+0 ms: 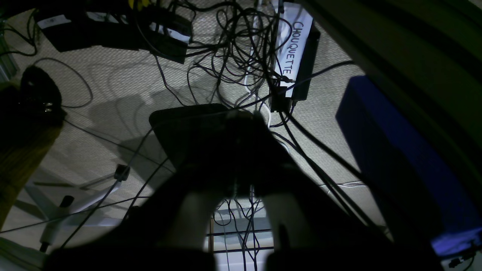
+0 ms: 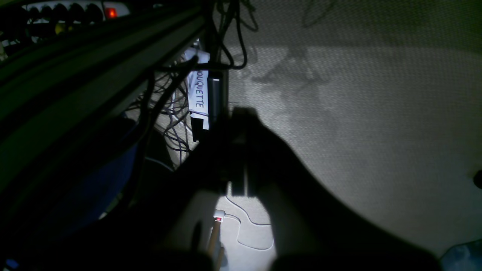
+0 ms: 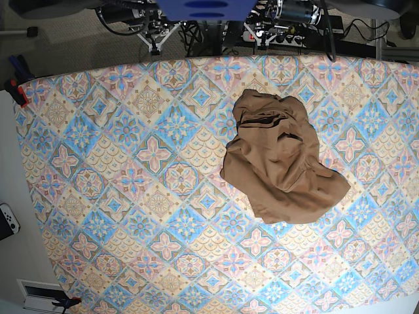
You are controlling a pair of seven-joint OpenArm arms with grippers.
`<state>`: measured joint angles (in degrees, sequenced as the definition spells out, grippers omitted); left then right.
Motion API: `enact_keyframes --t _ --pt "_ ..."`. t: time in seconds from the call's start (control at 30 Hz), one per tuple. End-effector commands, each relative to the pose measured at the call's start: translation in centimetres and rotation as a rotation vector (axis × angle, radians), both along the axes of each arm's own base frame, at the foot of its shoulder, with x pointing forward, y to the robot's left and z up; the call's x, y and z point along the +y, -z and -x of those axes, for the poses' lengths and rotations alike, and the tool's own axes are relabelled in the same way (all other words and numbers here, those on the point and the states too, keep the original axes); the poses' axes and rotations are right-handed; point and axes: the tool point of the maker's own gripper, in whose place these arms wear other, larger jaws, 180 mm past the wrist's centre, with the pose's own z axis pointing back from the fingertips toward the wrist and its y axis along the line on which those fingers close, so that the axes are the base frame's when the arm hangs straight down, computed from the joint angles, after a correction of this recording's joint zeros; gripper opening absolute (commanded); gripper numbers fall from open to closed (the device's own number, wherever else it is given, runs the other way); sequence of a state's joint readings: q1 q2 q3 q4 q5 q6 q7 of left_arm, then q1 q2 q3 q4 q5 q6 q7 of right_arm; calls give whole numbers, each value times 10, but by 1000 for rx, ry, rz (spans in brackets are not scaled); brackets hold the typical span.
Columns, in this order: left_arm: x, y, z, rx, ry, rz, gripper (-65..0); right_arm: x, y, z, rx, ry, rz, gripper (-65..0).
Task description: Layout the t-shirt on the table in an organized manner, then fold the t-shirt properly
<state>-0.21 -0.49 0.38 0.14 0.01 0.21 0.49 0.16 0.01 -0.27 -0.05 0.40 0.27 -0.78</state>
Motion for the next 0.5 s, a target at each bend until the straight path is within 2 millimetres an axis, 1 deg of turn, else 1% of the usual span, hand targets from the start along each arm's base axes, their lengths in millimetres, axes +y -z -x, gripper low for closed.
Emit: enact_keyframes --t 0.0,0.47 --pt "-2 0 1 10 6 4 -649 0 0 -4 -11 1 -3 -646" --pt "-2 0 6 16 6 4 -648 -1 0 -4 -11 1 -2 -646"
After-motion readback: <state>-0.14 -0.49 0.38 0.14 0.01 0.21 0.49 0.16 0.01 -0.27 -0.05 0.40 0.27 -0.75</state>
